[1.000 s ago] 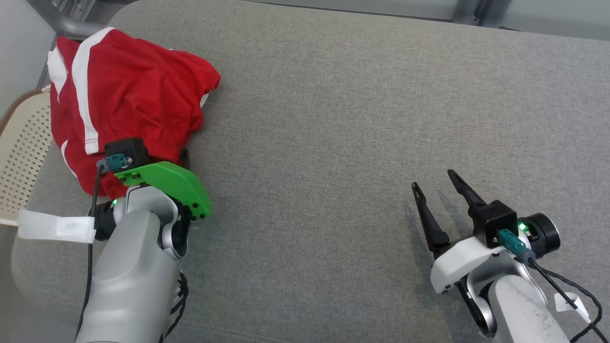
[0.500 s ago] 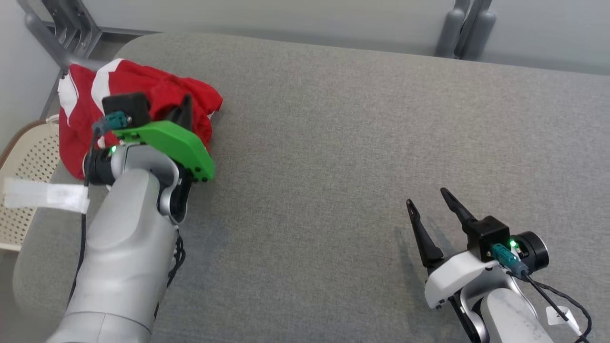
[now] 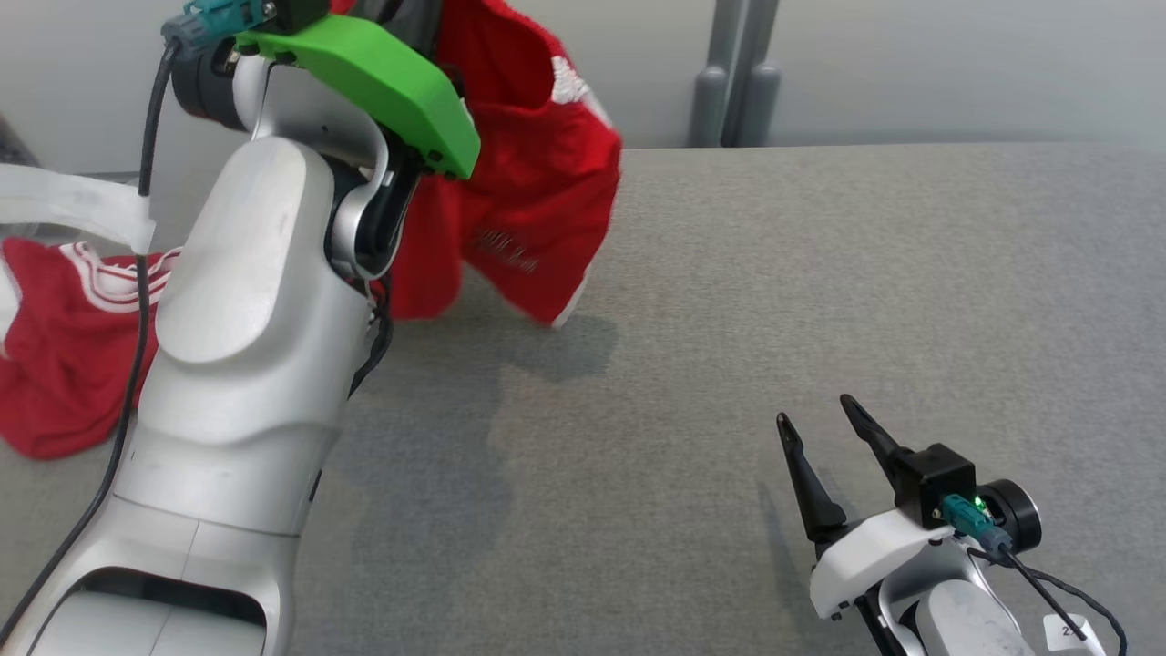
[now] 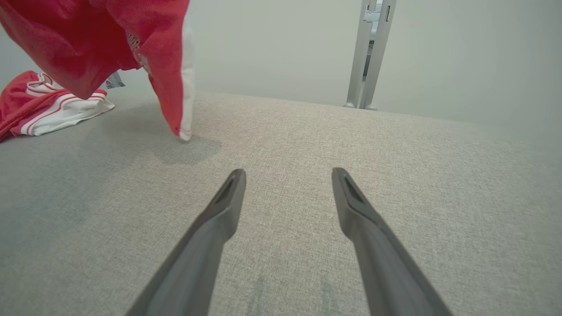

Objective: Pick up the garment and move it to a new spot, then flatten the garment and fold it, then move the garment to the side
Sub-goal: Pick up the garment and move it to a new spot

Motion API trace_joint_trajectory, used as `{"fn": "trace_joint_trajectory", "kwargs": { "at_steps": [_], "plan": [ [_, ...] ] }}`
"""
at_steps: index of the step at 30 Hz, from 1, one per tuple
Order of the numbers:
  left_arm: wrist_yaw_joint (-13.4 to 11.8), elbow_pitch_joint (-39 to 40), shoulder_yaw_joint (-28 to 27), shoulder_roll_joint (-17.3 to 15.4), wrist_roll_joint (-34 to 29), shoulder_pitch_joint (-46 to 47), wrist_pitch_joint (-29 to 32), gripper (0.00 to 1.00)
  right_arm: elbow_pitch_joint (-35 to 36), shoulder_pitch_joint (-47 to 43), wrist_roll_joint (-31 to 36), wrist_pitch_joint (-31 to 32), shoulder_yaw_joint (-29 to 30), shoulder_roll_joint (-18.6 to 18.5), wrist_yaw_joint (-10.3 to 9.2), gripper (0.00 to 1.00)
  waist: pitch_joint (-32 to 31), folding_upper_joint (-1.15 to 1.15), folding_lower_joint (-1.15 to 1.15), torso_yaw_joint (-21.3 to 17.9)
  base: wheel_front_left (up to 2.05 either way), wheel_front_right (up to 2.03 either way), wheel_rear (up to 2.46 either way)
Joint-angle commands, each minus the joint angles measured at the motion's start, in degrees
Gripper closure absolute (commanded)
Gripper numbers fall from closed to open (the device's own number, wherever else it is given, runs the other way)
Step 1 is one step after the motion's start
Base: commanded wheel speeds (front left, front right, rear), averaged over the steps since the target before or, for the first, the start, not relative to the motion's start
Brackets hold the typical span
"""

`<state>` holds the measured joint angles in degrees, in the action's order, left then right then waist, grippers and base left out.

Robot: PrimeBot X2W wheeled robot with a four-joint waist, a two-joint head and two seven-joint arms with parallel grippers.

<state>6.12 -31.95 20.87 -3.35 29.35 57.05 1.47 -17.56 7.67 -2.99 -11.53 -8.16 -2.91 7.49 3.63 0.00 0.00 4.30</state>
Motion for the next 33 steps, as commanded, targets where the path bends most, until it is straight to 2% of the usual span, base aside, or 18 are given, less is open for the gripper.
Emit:
{"fn": "trace_joint_trajectory", "kwargs": {
  "at_steps": [1, 6, 7, 11, 15, 17, 26, 33],
  "plan": [
    [0.2, 1.6, 0.3, 0.2, 1.7, 1.6, 0.1, 1.0, -0.2, 0.1, -0.4, -0.5, 0.0, 0.0, 0.0, 0.0, -0.6, 0.0, 0.0, -7.0, 0.0, 0.0, 0.0],
    [-0.4, 7.4, 3.5, 0.4, 10.5, 3.4, -1.0, 1.0, -0.4, 1.2, -1.0, -0.9, -0.2, 0.0, 0.0, 0.0, 1.1, 0.0, 0.0, -12.5, 0.0, 0.0, 0.0],
    [-0.4, 7.4, 3.5, 0.4, 10.5, 3.4, -1.0, 1.0, -0.4, 1.2, -1.0, -0.9, -0.2, 0.0, 0.0, 0.0, 1.1, 0.0, 0.0, -12.5, 0.0, 0.0, 0.0],
    [-2.3, 11.4, 9.1, 0.4, 19.5, 3.5, -2.9, 1.0, -0.6, 1.7, -1.2, -1.5, 0.8, 0.0, 0.0, 0.0, 2.7, 0.0, 0.0, -14.8, 0.0, 0.0, 0.0],
    [-4.0, 11.5, 13.3, 0.2, 26.0, 1.1, -3.4, 1.0, -0.4, 2.0, -1.4, -1.9, 2.0, 0.0, 0.0, 0.0, 4.5, 0.0, 0.0, -14.8, 0.0, 0.0, 0.0],
    [-4.7, 9.6, 14.2, 0.1, 26.8, -0.5, -2.5, 1.0, -0.4, 2.1, -1.5, -2.2, 2.4, 0.0, 0.0, 0.0, 5.4, 0.0, 0.0, -14.1, 0.0, 0.0, 0.0],
    [-10.3, -0.3, 15.3, -8.9, 24.7, -9.4, 1.1, 1.0, -0.8, 3.6, -1.6, -2.7, 1.9, 0.0, 0.0, 0.0, 7.4, 0.0, 0.0, -10.0, 0.0, 0.0, 0.0],
    [-11.5, -3.0, 14.0, -12.9, 26.0, -14.1, 0.9, 1.0, -1.0, 3.9, -0.5, -2.4, 2.1, 0.0, 0.0, 0.0, 7.4, 0.0, 0.0, -8.1, 0.0, 0.0, 0.0]
  ]
}}
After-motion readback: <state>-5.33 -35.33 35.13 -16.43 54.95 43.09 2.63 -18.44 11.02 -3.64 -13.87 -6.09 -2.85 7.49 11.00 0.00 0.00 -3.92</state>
